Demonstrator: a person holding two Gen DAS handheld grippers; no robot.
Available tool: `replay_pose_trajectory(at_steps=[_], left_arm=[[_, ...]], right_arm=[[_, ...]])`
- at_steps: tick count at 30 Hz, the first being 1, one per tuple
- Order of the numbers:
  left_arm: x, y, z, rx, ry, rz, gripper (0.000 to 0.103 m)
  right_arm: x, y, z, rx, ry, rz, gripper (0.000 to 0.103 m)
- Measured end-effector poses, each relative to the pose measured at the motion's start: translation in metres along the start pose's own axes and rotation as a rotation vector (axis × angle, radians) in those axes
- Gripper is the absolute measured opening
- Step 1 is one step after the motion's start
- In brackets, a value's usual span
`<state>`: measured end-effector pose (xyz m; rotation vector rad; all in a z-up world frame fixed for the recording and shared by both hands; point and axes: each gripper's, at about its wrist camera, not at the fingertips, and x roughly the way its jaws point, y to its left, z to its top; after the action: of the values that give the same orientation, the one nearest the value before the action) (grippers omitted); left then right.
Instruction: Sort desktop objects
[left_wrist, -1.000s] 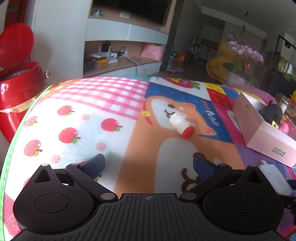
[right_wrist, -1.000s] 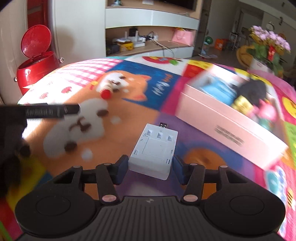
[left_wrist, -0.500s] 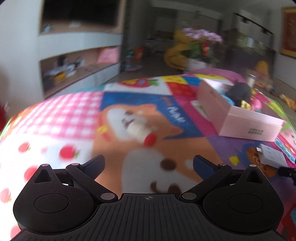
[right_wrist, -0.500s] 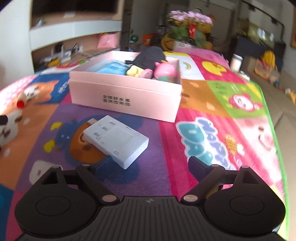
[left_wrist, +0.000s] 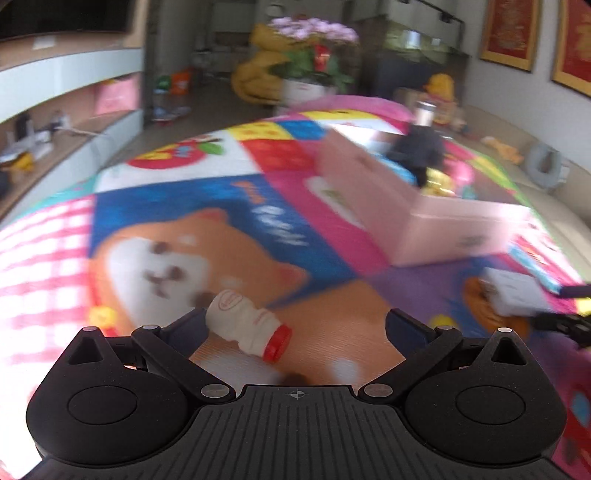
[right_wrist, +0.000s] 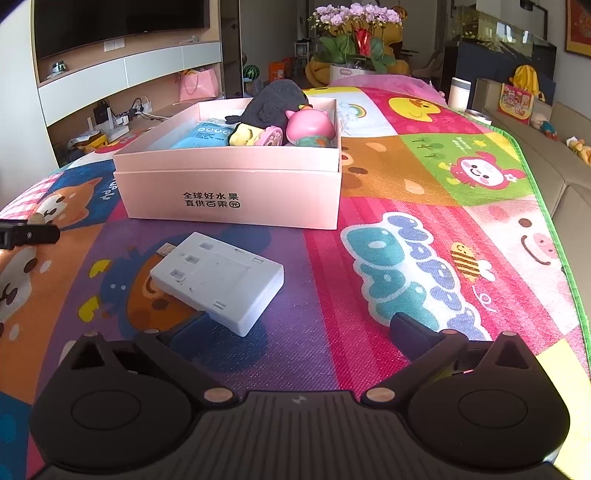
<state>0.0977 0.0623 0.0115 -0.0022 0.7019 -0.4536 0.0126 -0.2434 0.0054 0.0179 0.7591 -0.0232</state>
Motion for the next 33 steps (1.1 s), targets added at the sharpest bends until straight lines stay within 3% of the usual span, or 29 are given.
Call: replay_pose_trajectory(at_steps=[3,8,10,11,16,18,23,28,33], left_arm=[[-0.009,-0.017,-0.01,0.024,-0.022,-0.023,0.103],[-0.014,-0.025,-0.009,0.057,-0.063,0.063,0.102],[-0.012,-0.022,-0.008,0.044,-0.041,0.076,0.087],[-0.01,-0.021,-0.008,0.04,-0.027,0.085,0.07],[-0.01,-0.017,-0.009,0.012,-0.026,0.12,0.064],[-0.01,-0.018,-0.009,-0.006,-0.028,0.134,0.051],[-0.021,-0.039,-0.019,-0.048,-0.034,0.081,0.051],[-0.032,-0.083,-0.04,-0.002,-0.02,0.197,0.051],[-0.039,-0.088,-0.049,-0.047,-0.044,0.201,0.057]], right_arm=[[0.0,0.0,0.0,0.002,0.001,0.001,0.103],[0.0,0.0,0.0,0.001,0.001,0.001,0.103],[0.0,0.0,0.0,0.002,0.001,0.001,0.103],[0.0,0.0,0.0,0.002,0.001,0.001,0.103],[0.0,0.0,0.0,0.002,0.001,0.002,0.103],[0.0,0.0,0.0,0.001,0.001,0.001,0.103],[0.0,0.001,0.0,-0.001,-0.002,-0.004,0.103],[-0.004,0.006,0.001,-0.023,-0.02,-0.005,0.103],[-0.004,0.027,0.01,0.011,-0.014,0.051,0.103]])
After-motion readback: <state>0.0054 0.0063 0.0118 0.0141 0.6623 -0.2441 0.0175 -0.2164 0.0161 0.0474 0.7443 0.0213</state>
